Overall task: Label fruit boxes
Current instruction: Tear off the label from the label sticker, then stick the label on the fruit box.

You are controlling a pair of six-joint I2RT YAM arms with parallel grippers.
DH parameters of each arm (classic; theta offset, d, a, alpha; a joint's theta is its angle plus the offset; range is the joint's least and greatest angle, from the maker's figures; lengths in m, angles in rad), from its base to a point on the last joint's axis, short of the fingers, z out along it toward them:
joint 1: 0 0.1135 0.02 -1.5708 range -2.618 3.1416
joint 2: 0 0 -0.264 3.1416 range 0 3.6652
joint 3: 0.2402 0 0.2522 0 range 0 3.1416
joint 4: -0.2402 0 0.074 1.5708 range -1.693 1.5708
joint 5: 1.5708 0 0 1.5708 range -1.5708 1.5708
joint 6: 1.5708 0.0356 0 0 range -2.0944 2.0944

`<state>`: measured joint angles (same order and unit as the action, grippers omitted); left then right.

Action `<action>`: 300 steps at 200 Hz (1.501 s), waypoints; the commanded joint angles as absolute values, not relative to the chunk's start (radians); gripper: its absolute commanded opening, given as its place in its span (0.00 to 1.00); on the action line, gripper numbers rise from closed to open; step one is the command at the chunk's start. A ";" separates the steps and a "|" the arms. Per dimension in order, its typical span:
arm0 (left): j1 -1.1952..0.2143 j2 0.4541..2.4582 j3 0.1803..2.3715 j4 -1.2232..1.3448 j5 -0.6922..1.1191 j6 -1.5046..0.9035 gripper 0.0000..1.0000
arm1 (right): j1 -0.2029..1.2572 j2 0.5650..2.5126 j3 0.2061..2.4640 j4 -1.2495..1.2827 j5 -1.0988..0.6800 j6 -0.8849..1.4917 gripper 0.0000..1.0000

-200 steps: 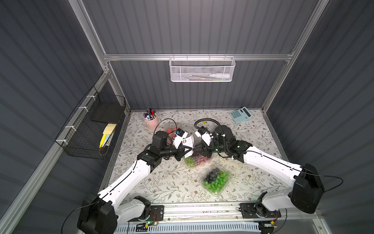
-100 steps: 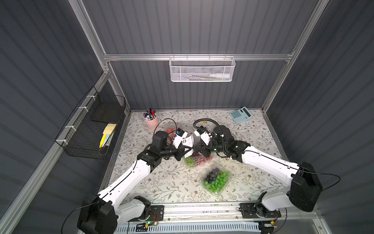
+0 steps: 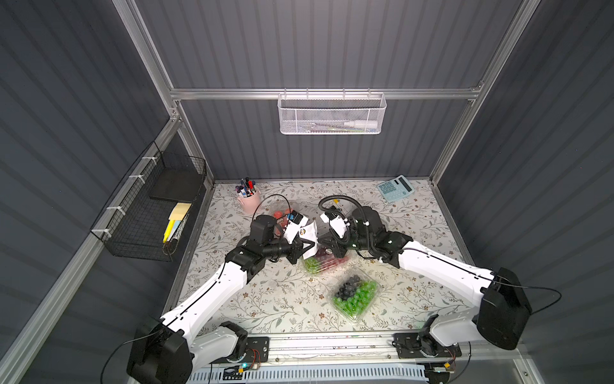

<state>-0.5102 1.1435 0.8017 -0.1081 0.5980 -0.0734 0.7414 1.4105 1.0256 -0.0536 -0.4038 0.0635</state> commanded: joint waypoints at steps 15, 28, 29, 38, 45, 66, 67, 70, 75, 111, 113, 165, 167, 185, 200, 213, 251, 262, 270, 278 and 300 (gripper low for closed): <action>-0.514 1.131 0.813 -0.104 0.609 -0.075 0.00 | 0.741 1.375 1.009 -0.069 -0.327 0.062 0.00; -0.514 1.129 0.814 -0.105 0.609 -0.074 0.00 | 0.741 1.370 1.008 -0.076 -0.285 0.058 0.00; -0.514 1.129 0.814 -0.106 0.608 -0.074 0.00 | 0.741 1.370 1.008 -0.076 -0.284 0.057 0.00; -0.514 1.129 0.814 -0.107 0.608 -0.074 0.00 | 0.740 1.366 1.006 -0.081 -0.274 0.057 0.00; -0.514 1.129 0.814 -0.109 0.607 -0.075 0.00 | 0.739 1.361 1.003 -0.084 -0.267 0.057 0.00; -0.514 1.129 0.816 -0.113 0.602 -0.074 0.00 | 0.738 1.346 0.994 -0.096 -0.240 0.054 0.00; -0.514 1.128 0.815 -0.112 0.603 -0.074 0.00 | 0.737 1.345 0.993 -0.097 -0.240 0.052 0.00; -0.514 1.128 0.815 -0.113 0.603 -0.073 0.00 | 0.736 1.342 0.991 -0.097 -0.239 0.050 0.00; -0.514 1.128 0.815 -0.113 0.601 -0.072 0.00 | 0.735 1.337 0.990 -0.098 -0.237 0.048 0.00; -0.514 1.129 0.818 -0.124 0.582 -0.073 0.00 | 0.715 1.302 0.982 -0.143 -0.214 0.026 0.00; -0.514 1.129 0.819 -0.124 0.581 -0.073 0.00 | 0.712 1.300 0.982 -0.149 -0.212 0.023 0.00; -0.514 1.135 0.832 -0.161 0.526 -0.090 0.00 | 0.628 1.325 1.082 -0.412 -0.119 0.009 0.00; -0.514 1.136 0.833 -0.163 0.524 -0.090 0.00 | 0.623 1.332 1.095 -0.433 -0.108 0.014 0.00; -0.514 1.140 0.839 -0.185 0.497 -0.097 0.00 | 0.586 1.423 1.209 -0.623 -0.034 0.044 0.00; -0.513 1.140 0.841 -0.200 0.466 -0.106 0.00 | 0.557 1.502 1.299 -0.743 0.011 0.068 0.00; -0.512 1.138 0.842 -0.212 0.447 -0.108 0.00 | 0.529 1.565 1.367 -0.814 0.040 0.084 0.00; -0.511 1.126 0.842 -0.243 0.398 -0.112 0.00 | 0.452 1.749 1.540 -0.952 0.113 0.112 0.00; -0.511 1.124 0.842 -0.252 0.385 -0.112 0.00 | 0.435 1.794 1.587 -0.982 0.144 0.114 0.00; -0.511 1.123 0.842 -0.256 0.378 -0.113 0.00 | 0.426 1.824 1.614 -0.996 0.161 0.114 0.00; -0.511 1.123 0.842 -0.259 0.377 -0.112 0.00 | 0.416 1.847 1.631 -1.000 0.171 0.110 0.00; -0.511 1.120 0.840 -0.262 0.370 -0.115 0.00 | 0.397 1.888 1.655 -0.994 0.185 0.104 0.00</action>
